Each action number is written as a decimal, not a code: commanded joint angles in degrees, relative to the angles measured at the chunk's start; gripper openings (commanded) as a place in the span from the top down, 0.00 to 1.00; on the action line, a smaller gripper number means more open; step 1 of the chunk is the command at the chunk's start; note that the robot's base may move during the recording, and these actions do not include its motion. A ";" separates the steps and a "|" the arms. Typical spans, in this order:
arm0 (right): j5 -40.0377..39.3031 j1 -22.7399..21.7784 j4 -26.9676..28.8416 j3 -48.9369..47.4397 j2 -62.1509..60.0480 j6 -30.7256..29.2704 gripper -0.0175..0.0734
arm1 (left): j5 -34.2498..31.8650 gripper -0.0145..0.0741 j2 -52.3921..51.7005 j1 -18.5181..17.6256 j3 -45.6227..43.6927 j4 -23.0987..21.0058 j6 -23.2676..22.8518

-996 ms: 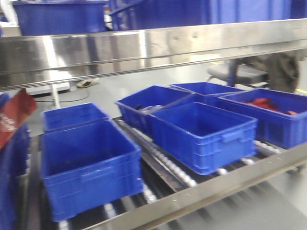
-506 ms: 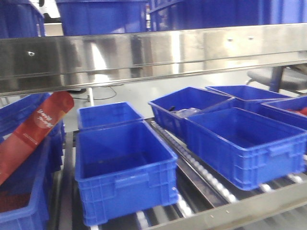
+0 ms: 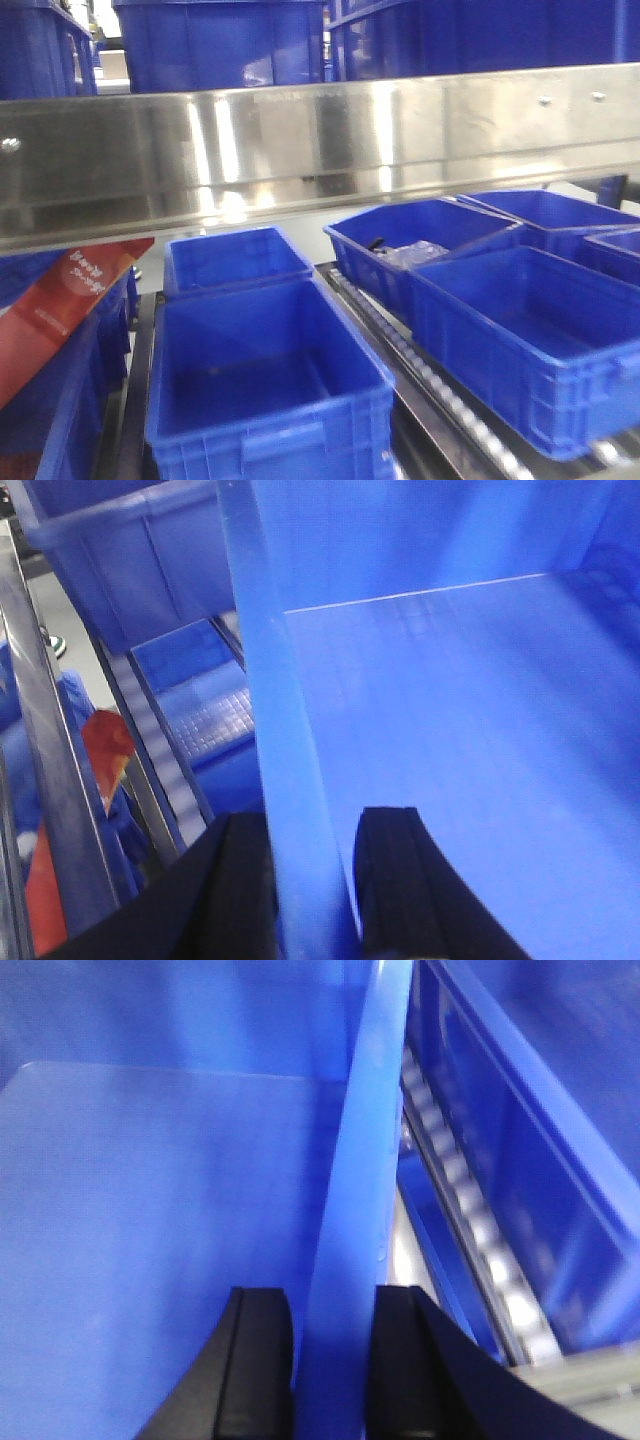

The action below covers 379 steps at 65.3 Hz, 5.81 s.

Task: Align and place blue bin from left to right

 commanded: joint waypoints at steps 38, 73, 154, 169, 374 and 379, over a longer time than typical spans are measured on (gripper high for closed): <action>-8.58 0.45 1.60 -1.07 -1.19 -1.91 0.90 | -6.10 0.85 -1.03 -0.78 -0.87 -1.70 1.56; -8.58 0.45 1.60 -1.07 -1.19 -1.91 0.90 | -6.10 0.85 -1.03 -0.78 -0.87 -1.70 1.56; -10.24 0.45 1.72 -1.07 -0.47 -2.35 0.90 | -5.87 0.85 -0.80 -0.78 -0.87 -3.31 1.56; -10.97 -0.26 1.72 -1.07 4.52 -5.31 0.90 | -2.48 0.85 3.17 -0.78 -0.87 -4.20 -3.30; -43.44 -5.09 2.91 97.27 -86.53 -10.70 0.89 | -40.77 0.85 -90.25 -0.23 94.39 -4.98 -2.33; -43.44 -5.09 2.91 97.27 -86.53 -10.70 0.89 | -40.77 0.85 -90.64 -0.23 94.39 -4.89 -2.33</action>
